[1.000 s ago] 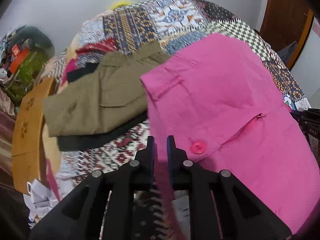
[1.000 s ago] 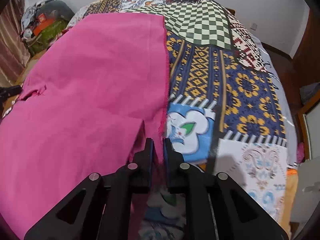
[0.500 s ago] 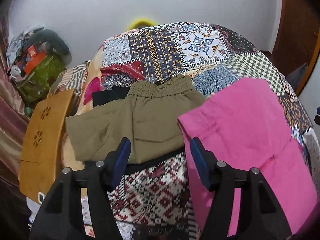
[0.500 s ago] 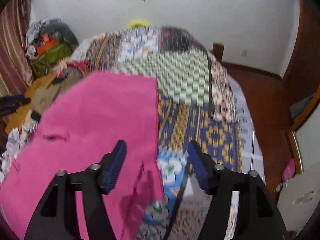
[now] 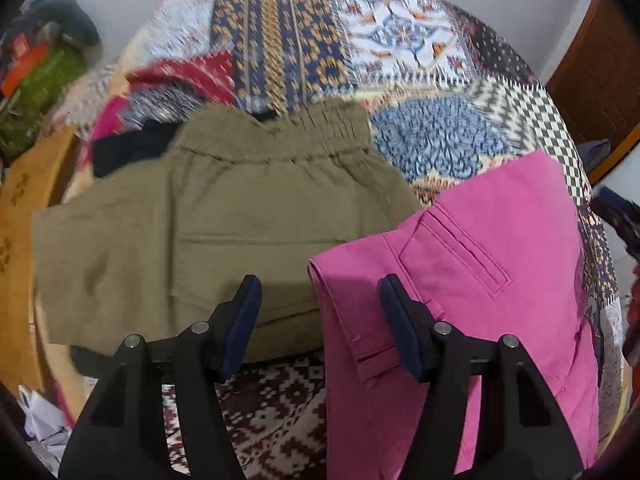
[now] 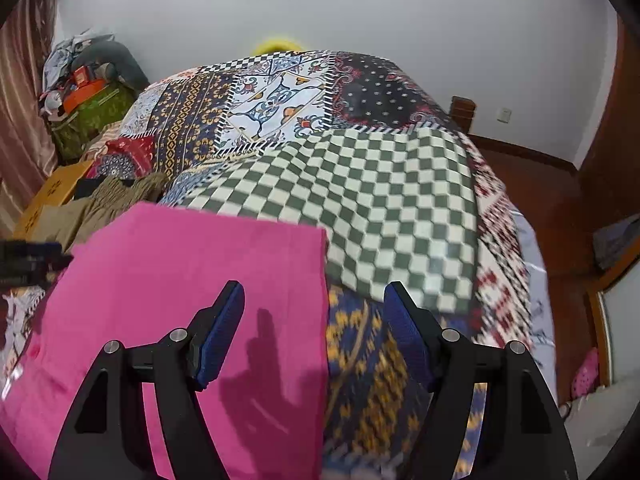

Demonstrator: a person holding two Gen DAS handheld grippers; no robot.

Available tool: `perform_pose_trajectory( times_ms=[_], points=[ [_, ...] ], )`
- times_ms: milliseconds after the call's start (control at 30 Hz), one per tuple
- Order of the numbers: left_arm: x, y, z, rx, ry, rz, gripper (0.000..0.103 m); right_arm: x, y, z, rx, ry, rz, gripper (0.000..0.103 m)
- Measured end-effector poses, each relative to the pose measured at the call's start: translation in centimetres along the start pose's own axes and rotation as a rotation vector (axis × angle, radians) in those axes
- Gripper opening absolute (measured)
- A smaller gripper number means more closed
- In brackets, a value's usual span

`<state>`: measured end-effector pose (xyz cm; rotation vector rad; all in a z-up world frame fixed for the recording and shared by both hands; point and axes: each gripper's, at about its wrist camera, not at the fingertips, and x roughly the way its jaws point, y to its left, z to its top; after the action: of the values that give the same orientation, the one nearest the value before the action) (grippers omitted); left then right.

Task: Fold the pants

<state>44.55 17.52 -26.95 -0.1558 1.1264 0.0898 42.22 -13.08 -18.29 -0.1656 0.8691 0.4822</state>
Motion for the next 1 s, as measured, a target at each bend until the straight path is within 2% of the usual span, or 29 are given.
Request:
perform_pose_trajectory(
  times_ms=[133,200,300,367,400,500,567,700,800,1000],
  points=[
    [0.7,0.1,0.1,-0.001,-0.01,-0.044,0.06,3.0,0.1,0.9,0.011,0.036,-0.007,0.068],
    [1.2,0.3,0.2,-0.019,0.006,-0.097,0.044,4.2,0.1,1.0,0.016,0.041,-0.008,0.068],
    [1.4,-0.1,0.4,-0.012,0.01,-0.12,0.036,4.6,-0.8,0.9,0.105,0.014,0.05,0.065],
    [1.3,-0.5,0.4,0.004,0.003,-0.11,0.032,4.9,-1.4,0.8,0.157,0.016,0.118,0.051],
    [1.3,-0.7,0.4,0.008,-0.001,-0.105,0.029,5.0,-1.6,0.8,0.17,0.017,0.141,0.049],
    [1.3,-1.0,0.4,0.019,-0.013,-0.063,0.019,4.8,-1.0,1.0,0.155,0.001,0.152,0.028],
    [1.1,-1.0,0.3,0.02,-0.022,-0.041,0.013,4.7,-0.1,1.2,0.125,-0.001,0.134,0.006],
    [-0.2,-1.0,0.3,0.027,-0.052,-0.001,0.008,4.3,1.1,1.6,0.059,-0.002,0.086,0.003],
    [-2.3,-1.2,0.6,0.049,-0.107,0.044,0.007,2.6,1.0,1.6,0.046,-0.035,0.066,0.002],
    [-8.7,-1.2,1.0,0.044,-0.249,0.023,0.007,-3.2,0.4,3.8,0.051,-0.152,0.062,0.002]
  ],
)
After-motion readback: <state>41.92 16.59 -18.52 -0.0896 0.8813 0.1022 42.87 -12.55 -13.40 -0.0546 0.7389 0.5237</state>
